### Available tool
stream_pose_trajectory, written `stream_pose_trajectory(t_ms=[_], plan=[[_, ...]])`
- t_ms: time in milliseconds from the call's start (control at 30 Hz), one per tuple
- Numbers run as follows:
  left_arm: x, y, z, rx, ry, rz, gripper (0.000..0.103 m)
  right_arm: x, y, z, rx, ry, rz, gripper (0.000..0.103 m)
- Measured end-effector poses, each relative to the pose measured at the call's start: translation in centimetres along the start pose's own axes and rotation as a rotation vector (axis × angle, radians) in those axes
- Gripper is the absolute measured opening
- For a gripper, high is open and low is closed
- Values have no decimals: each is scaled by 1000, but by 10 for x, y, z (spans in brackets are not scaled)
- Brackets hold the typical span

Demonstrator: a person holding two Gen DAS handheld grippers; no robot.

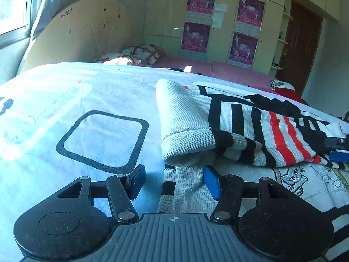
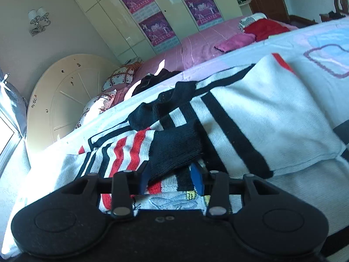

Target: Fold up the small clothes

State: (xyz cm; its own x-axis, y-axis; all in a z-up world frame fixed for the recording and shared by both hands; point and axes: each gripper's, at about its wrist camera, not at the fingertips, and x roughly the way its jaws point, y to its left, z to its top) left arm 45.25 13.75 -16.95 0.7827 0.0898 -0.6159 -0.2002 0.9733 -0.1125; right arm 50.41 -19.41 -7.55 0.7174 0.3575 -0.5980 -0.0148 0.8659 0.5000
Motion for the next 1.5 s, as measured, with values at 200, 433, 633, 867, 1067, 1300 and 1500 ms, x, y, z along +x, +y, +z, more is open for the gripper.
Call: stream_pose_trajectory(t_ms=[200, 433, 633, 867, 1067, 1300, 1500], plan=[[9, 3, 3, -9, 1, -13, 60, 16, -2, -1, 87, 4, 7, 34], [21, -10, 15, 86, 7, 20, 60, 2, 19, 18, -122, -81, -37, 7], [23, -9, 12, 69, 8, 23, 60, -52, 19, 39, -265, -248, -71, 7], [23, -11, 12, 78, 10, 29, 60, -33, -25, 29, -243, -137, -170, 6], [7, -10, 14, 73, -45, -16, 60, -34, -28, 30, -217, -116, -135, 24], [23, -20, 16, 111, 19, 5, 60, -21, -53, 33, -32, -30, -114, 19], [-9, -4, 23, 45, -29, -31, 60, -47, -60, 27, -90, -103, -205, 17]])
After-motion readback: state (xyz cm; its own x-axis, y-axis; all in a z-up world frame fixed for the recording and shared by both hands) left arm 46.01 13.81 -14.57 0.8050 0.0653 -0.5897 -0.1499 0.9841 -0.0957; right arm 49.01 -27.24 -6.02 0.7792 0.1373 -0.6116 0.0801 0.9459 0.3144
